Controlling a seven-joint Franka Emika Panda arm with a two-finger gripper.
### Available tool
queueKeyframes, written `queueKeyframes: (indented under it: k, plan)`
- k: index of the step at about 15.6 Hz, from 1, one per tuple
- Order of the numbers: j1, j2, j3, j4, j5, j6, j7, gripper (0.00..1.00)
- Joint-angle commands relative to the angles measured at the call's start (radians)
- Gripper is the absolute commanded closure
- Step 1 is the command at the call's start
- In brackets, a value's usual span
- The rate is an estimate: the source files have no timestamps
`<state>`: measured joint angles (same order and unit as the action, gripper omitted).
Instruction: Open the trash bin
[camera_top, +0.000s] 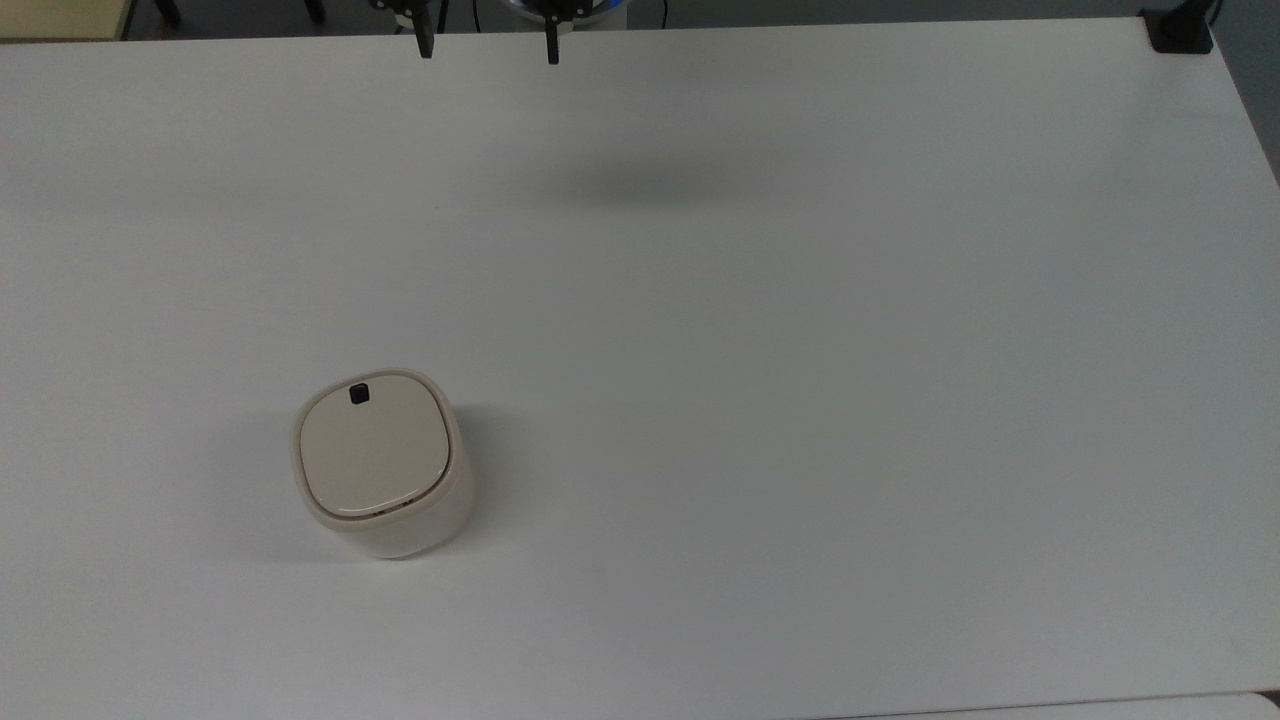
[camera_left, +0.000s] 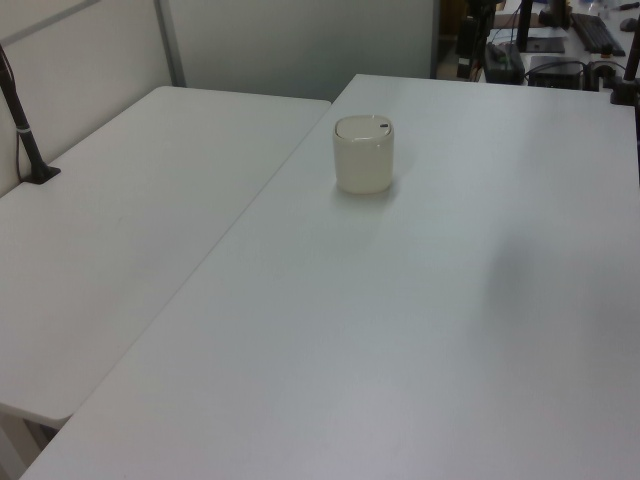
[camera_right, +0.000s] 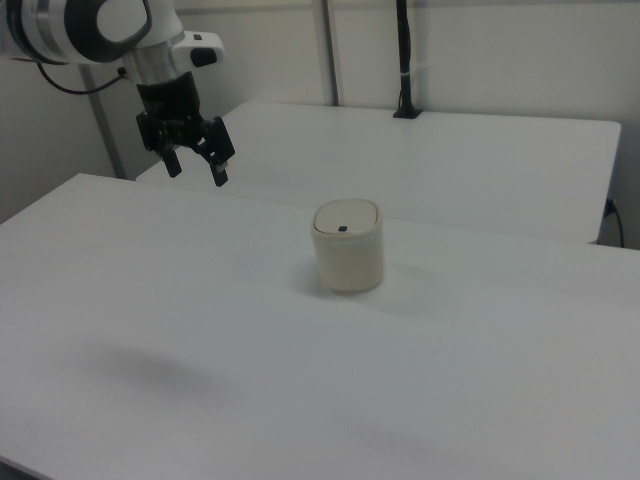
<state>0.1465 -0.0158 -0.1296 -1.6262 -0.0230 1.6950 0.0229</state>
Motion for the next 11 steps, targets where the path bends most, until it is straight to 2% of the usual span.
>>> queueKeyframes:
  k: [1, 11]
  plan:
    - [0.01, -0.009, -0.004, -0.001, -0.008, -0.015, -0.012, 0.0]
    - [0.007, -0.009, -0.009, -0.001, -0.006, -0.015, -0.02, 0.0]
